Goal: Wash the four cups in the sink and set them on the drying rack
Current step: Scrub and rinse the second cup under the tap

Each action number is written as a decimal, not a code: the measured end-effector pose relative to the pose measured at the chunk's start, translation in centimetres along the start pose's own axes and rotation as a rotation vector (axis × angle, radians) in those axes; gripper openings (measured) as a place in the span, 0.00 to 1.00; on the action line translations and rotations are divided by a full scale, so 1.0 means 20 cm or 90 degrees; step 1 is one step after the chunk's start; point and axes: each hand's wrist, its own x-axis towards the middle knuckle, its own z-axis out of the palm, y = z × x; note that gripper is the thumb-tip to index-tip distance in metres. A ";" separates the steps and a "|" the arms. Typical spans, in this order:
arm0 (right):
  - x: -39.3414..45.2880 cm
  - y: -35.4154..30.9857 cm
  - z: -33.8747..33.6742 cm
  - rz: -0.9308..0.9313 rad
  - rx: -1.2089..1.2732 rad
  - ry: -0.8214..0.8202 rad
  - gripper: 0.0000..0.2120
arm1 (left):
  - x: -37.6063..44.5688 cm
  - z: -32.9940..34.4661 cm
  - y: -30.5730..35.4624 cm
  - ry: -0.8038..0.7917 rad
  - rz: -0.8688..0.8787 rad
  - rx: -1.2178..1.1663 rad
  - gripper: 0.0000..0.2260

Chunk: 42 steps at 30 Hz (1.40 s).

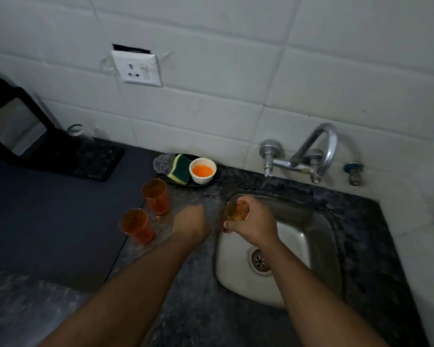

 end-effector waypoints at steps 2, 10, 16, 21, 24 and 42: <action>-0.03 0.08 -0.14 0.016 -0.008 0.033 0.31 | 0.07 -0.02 0.16 0.026 0.016 -0.082 0.11; -0.02 0.43 -0.56 0.031 -0.004 0.081 0.28 | 0.32 0.02 0.84 0.119 -0.027 -0.320 0.17; 0.05 0.54 -0.66 -0.014 -0.025 0.081 0.32 | 0.37 0.04 0.98 0.176 -0.125 -0.386 0.18; 0.09 0.55 -0.68 -0.026 -0.020 0.068 0.29 | 0.36 0.01 0.99 0.163 -0.130 -0.380 0.16; 0.10 0.55 -0.67 -0.018 -0.010 0.061 0.30 | 0.37 0.01 0.99 0.155 -0.128 -0.390 0.15; 0.11 0.48 -0.55 0.004 0.028 0.085 0.31 | 0.39 0.08 0.83 0.028 -0.052 -0.287 0.07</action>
